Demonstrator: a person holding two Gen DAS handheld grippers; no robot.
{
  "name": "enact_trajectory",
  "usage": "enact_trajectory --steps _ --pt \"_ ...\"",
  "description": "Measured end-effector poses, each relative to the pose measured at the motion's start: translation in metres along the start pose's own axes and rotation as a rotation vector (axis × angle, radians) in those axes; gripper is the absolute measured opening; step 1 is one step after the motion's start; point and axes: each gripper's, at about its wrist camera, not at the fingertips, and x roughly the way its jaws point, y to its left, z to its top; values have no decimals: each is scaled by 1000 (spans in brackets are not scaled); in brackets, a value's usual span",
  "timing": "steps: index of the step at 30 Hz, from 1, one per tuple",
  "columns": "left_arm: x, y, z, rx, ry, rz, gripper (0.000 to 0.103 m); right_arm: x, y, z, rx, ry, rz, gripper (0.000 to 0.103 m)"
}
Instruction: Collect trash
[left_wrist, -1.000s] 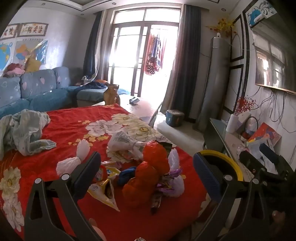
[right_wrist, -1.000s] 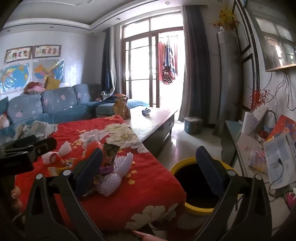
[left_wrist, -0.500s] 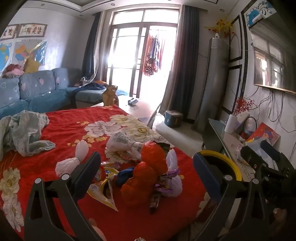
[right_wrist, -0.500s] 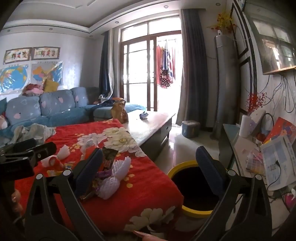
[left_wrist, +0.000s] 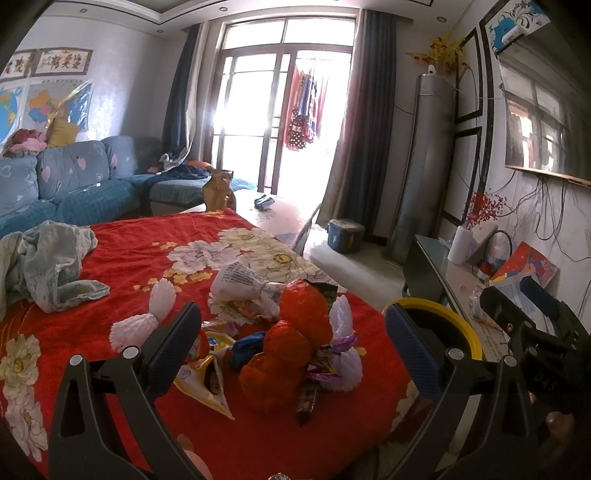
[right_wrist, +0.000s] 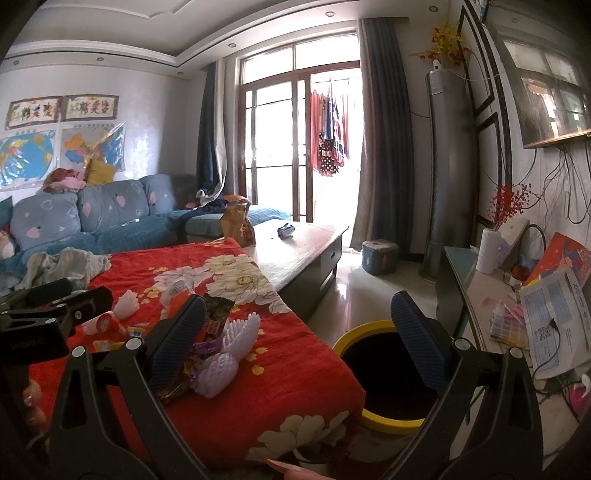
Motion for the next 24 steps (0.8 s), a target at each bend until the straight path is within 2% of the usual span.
enact_trajectory --steps 15,24 --pt "0 0 -1 2 0 1 97 1 1 -1 6 11 3 92" --pt "-10 -8 -1 -4 8 -10 97 10 -1 -9 8 58 25 92"
